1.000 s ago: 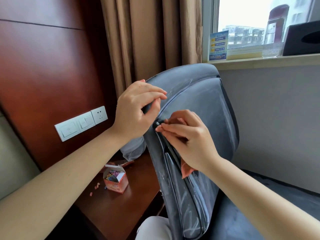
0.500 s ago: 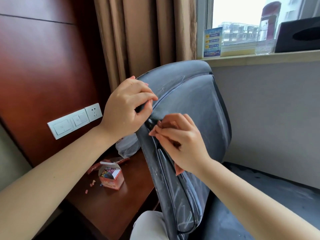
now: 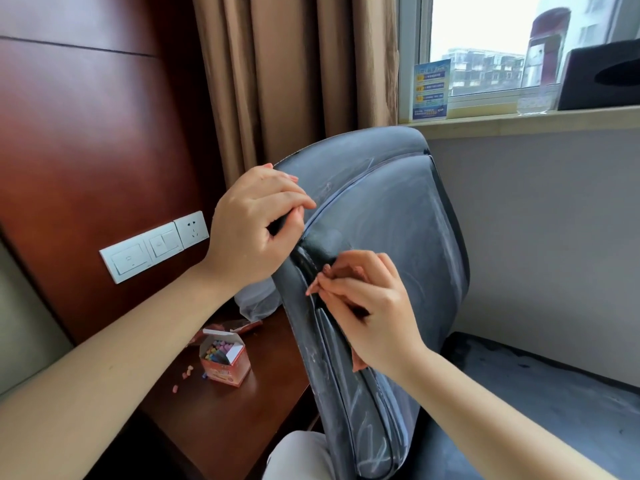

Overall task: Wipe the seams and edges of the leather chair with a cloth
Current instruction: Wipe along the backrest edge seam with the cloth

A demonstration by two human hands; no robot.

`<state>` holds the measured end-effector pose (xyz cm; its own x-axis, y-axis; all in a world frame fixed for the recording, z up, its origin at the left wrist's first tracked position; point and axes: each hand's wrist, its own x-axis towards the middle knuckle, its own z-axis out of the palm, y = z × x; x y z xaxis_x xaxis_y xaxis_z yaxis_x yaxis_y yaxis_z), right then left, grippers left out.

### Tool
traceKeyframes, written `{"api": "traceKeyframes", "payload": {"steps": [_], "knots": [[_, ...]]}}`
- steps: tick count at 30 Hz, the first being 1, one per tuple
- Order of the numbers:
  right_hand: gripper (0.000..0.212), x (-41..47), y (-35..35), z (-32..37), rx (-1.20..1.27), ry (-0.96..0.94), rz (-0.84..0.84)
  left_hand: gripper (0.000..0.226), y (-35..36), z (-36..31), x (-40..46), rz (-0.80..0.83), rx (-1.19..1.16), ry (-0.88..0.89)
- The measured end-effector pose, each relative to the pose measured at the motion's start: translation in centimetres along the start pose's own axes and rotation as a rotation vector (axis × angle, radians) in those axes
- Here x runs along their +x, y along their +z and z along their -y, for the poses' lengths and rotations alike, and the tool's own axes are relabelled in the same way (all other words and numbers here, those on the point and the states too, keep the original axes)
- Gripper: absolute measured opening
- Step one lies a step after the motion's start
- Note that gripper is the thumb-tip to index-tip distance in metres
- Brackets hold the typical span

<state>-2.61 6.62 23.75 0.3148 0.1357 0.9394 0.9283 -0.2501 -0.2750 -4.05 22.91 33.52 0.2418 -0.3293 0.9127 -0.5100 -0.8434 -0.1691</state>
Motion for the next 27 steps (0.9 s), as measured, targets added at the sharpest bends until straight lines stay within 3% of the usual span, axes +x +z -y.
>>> {"api": "traceKeyframes", "payload": {"steps": [4,7,11,14,17,22,27], "knots": [[0.010,3.5,0.6,0.7,0.196,0.184,-0.067,0.026,0.2,-0.4,0.2,-0.015,-0.020,-0.006],[0.003,4.9,1.2,1.3,0.253,0.250,-0.020,0.032,-0.1,-0.4,0.1,-0.015,-0.017,-0.011],[0.011,5.7,0.9,1.4,0.404,0.449,-0.037,0.037,0.3,-0.2,0.1,-0.045,-0.061,-0.006],[0.002,5.9,1.1,1.5,0.279,0.384,0.005,0.039,0.5,-0.1,0.0,-0.073,-0.090,-0.018],[0.012,5.4,1.4,1.7,0.205,0.272,0.052,0.039,0.5,0.0,-0.3,-0.088,-0.091,-0.018],[0.002,7.1,1.5,0.9,0.152,0.429,0.031,0.038,0.8,0.2,0.0,-0.088,-0.086,-0.035],[0.009,6.1,1.0,2.3,0.168,0.275,0.103,0.038,0.7,0.1,-0.3,-0.104,-0.075,-0.026]]}}
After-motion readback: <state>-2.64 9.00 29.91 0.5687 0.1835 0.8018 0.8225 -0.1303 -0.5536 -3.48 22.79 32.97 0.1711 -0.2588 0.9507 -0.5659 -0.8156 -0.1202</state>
